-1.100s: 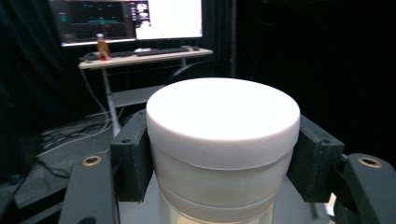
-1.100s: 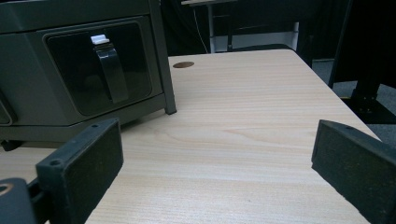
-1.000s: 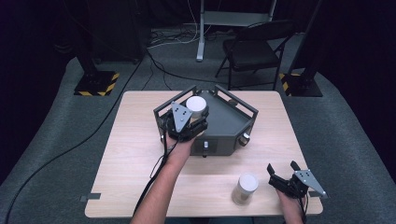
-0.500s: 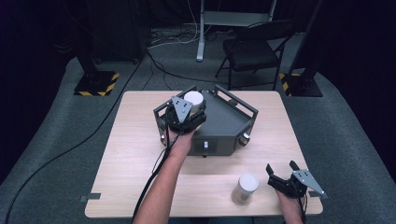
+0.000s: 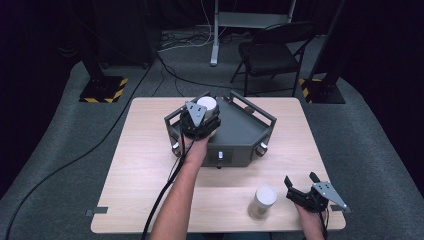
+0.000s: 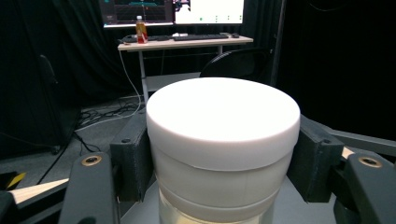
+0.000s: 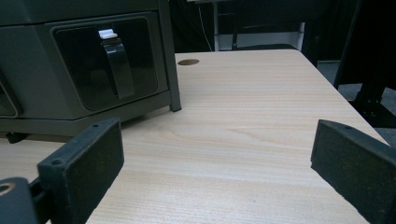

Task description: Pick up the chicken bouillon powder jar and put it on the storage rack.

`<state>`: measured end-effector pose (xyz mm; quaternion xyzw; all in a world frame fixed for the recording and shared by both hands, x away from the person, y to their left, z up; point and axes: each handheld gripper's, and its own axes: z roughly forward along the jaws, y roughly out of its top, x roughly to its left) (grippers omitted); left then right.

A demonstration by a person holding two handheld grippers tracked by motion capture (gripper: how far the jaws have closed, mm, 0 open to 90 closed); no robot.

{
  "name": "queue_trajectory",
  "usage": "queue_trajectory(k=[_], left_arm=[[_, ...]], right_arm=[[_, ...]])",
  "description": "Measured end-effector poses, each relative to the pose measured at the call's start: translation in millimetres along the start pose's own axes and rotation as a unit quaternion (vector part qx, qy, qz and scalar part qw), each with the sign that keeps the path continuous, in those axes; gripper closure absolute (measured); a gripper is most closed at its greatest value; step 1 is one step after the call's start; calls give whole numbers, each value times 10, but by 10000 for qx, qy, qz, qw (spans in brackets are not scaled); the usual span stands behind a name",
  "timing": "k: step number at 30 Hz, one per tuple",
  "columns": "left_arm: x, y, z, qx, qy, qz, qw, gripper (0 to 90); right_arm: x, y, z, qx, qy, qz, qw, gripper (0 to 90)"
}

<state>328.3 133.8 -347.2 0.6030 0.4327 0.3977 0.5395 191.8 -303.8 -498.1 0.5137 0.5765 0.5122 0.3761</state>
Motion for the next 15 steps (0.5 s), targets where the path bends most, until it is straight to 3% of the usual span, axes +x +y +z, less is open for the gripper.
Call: queue_trajectory(k=[15], left_arm=[[10,-27,67,48,10,-21,10000,332]], right_arm=[[-63,-13,-8,-39,76,138,9999,10]])
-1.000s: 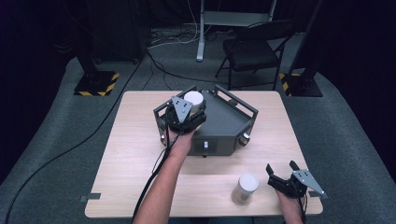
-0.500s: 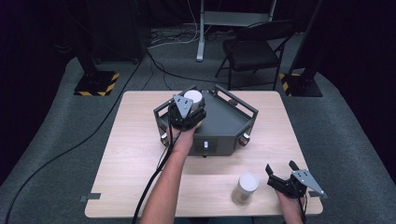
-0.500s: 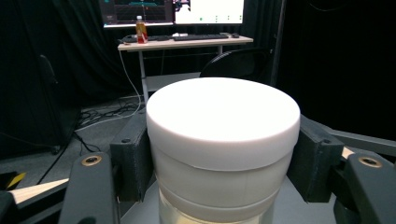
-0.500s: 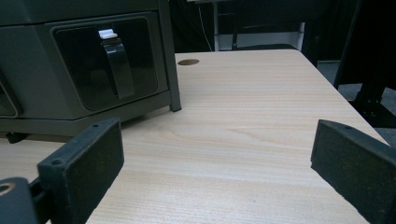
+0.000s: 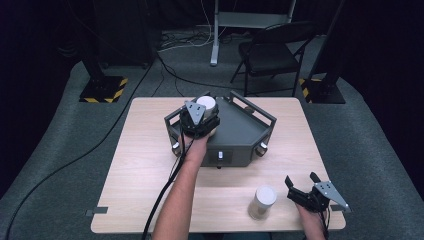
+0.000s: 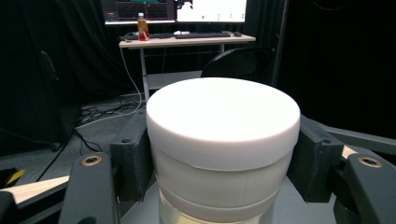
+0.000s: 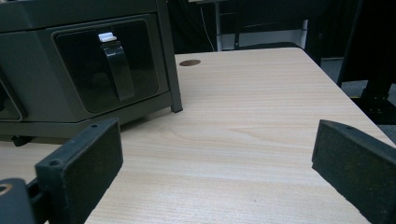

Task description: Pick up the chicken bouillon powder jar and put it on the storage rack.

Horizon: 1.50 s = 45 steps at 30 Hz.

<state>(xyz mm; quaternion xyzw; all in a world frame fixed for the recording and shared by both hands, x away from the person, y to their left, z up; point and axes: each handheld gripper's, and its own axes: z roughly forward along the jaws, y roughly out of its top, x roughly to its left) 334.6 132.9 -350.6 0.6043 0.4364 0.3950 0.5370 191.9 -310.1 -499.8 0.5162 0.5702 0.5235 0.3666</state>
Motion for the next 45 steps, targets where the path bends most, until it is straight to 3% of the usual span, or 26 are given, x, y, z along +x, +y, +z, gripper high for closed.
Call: queue_trajectory(k=[15,34,40,42,45], left_arm=[[9,12,50,131,-94,-85,9998,332],[-8,-35,43,48,-59,-63,10000,328],[-14,28,62,195,6,-283,9994,125],[-14,20,55,180,11,-241,9995,29],[-13,14,44,157,-19,-220,9996,0]], right_arm=[[-18,12,4,33,31,44,10000,10],[-14,15,7,41,25,30,10000,11],[-15,15,7,41,26,34,10000,11],[-15,14,6,40,27,37,10000,10],[-15,14,6,37,23,37,10000,11]])
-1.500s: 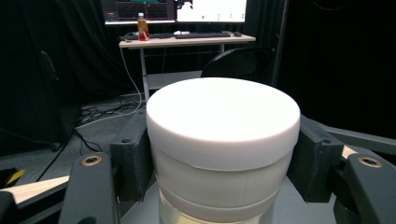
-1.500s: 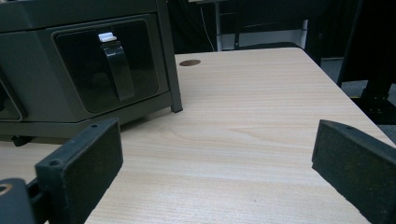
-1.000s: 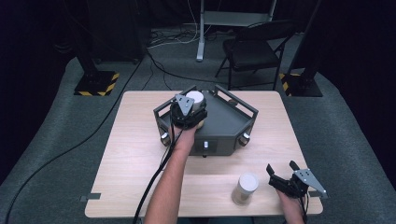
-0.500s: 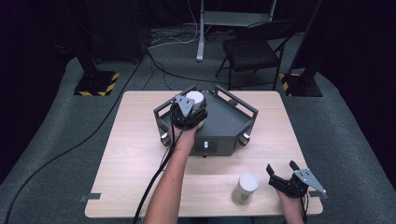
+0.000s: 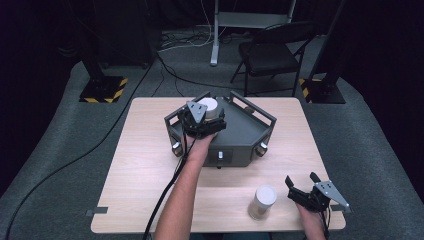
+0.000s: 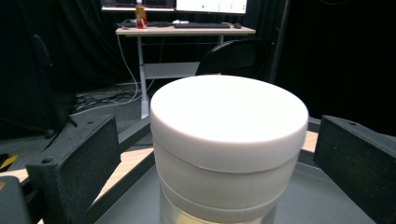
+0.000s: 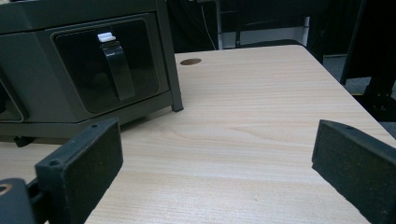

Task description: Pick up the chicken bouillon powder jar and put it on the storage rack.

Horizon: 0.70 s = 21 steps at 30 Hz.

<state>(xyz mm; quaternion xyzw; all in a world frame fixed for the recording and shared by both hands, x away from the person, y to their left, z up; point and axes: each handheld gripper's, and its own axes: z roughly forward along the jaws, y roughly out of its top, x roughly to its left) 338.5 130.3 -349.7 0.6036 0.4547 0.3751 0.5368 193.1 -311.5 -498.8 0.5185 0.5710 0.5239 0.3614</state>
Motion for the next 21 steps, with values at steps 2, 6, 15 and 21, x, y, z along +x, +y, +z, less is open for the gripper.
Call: queue_trajectory(k=[2,6,15,21], left_arm=[[1,-1,-8,-8,-12,0,10000,0],[16,6,-44,10,-54,12,10000,0],[124,54,-236,27,-243,-40,9997,0],[147,38,-357,-1,-225,-31,9997,4]], right_arm=[[2,3,2,9,0,-9,10000,11],[2,6,3,18,-3,-1,10000,11],[-34,10,4,31,69,49,10000,11],[-22,4,-1,16,63,9,10000,12]])
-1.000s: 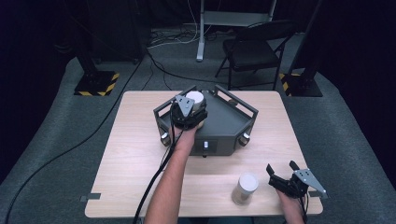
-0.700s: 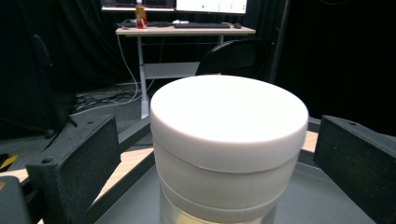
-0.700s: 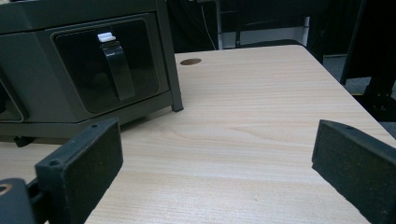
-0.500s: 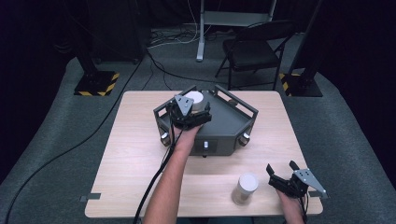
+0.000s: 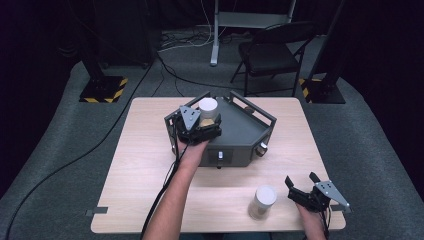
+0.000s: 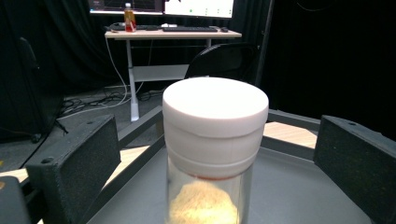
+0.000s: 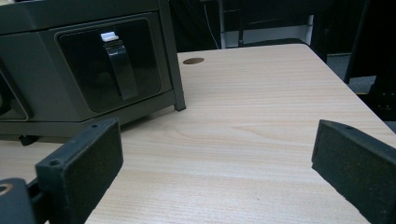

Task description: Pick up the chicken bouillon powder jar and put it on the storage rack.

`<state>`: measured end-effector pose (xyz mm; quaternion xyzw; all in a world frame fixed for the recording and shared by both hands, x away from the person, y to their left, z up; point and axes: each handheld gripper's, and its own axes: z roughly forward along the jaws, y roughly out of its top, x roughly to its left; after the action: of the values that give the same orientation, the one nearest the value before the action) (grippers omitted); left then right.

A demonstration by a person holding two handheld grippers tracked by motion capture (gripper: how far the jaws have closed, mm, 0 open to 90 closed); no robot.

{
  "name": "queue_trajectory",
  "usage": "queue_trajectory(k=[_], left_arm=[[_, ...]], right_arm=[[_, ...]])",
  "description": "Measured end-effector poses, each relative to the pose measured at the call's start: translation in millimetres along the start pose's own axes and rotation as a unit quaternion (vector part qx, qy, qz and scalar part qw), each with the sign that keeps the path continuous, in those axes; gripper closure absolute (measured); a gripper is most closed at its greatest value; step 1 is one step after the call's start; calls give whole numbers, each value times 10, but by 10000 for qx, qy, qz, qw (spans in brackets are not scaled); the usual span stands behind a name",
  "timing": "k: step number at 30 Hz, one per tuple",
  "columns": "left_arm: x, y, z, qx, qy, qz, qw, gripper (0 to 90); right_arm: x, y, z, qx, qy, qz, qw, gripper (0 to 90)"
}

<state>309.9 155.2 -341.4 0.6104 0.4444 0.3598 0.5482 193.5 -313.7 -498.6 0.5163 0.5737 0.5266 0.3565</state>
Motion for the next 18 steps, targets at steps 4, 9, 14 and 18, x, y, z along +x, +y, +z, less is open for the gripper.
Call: queue_trajectory(k=[4,9,14,18], left_arm=[[22,-49,-75,-30,-70,-61,10000,5],[34,-127,-174,-109,-219,-38,9997,5],[59,-181,-258,-161,-314,-8,9994,6],[81,-215,-312,-187,-313,2,9993,6]], right_arm=[[1,4,2,11,-7,11,10000,13],[0,-1,0,-2,-4,7,10000,13],[-2,-18,-8,-50,6,4,10000,11],[6,-24,-11,-63,29,-64,10000,4]])
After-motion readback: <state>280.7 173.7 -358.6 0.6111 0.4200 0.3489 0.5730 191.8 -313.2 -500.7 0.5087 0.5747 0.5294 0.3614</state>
